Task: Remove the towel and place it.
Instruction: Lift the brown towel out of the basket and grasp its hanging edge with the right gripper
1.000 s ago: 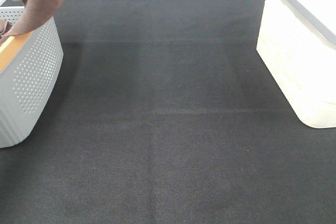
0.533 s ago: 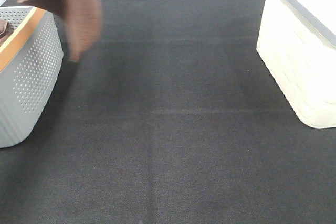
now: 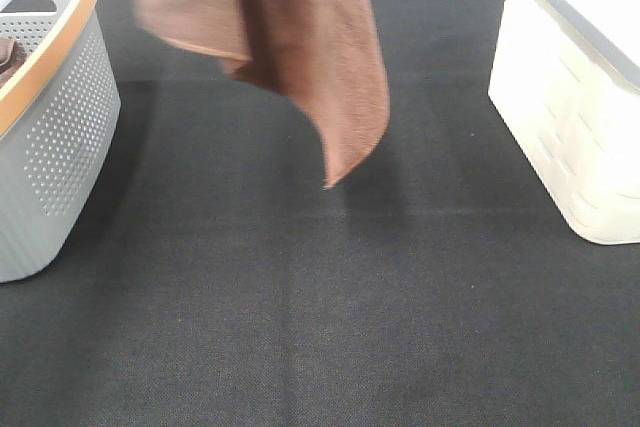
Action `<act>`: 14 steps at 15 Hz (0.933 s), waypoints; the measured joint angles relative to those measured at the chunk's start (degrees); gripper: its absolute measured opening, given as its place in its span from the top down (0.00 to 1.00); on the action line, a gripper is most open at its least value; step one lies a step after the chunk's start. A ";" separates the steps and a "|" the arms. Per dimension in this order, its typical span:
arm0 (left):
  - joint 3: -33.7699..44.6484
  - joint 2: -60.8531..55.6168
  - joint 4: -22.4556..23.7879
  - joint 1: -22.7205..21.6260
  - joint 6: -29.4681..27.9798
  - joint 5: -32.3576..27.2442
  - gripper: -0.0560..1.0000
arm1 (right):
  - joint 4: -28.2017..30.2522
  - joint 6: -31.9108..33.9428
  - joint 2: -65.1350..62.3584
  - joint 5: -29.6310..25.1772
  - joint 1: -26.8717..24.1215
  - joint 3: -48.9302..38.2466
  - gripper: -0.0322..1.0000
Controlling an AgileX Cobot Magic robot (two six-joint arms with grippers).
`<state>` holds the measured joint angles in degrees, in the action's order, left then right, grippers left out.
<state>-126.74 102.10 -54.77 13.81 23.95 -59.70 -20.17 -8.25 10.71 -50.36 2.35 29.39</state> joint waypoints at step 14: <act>0.00 7.91 28.48 17.19 -19.31 13.69 0.95 | -11.29 -31.46 56.38 24.75 31.11 19.60 0.42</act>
<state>-126.74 110.01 -26.30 31.00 4.64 -46.01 -31.46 -39.71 67.09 -25.61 33.46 48.99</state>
